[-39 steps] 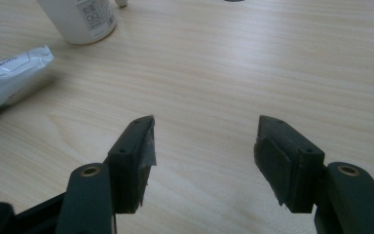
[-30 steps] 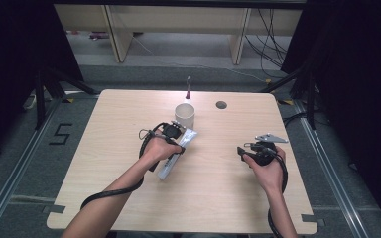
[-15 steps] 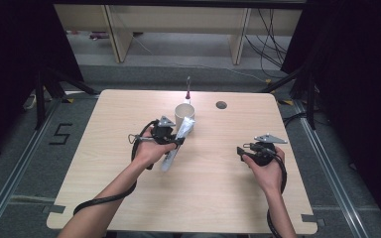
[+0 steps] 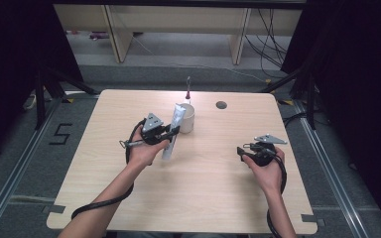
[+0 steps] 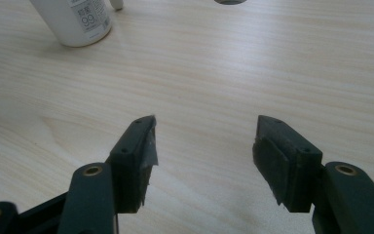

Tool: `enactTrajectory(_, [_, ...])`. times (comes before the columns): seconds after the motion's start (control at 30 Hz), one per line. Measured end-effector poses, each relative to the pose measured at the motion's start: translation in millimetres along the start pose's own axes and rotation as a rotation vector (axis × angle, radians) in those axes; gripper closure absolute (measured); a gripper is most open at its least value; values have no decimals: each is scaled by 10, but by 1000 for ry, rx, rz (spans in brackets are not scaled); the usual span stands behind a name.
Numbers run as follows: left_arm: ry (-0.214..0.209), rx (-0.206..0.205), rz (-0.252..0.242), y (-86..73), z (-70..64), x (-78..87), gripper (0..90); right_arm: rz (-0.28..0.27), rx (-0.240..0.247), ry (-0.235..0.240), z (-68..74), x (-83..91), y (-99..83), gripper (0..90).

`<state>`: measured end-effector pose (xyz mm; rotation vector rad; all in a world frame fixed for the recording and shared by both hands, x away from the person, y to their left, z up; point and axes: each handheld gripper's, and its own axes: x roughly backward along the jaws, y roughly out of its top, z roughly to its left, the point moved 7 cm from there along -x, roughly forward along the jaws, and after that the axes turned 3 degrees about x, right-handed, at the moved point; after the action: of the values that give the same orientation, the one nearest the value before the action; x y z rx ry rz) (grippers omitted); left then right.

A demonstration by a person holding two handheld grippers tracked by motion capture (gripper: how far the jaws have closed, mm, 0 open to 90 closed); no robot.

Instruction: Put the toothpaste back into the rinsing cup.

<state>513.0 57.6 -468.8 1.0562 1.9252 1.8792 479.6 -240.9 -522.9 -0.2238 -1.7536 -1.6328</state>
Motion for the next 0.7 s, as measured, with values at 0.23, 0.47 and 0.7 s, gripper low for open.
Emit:
enactTrajectory(0.23, [1,-18,-71,105,24,18,743,3,5,13,-12,0,-17,417])
enactTrajectory(0.47, [-6,-23,-117,216,19,21,744,-2,-21,-4,-17,18,-30,418])
enactTrajectory(0.7, [-10,-36,-165,359,35,21,744,-20,-6,-7,-45,37,-37,418])
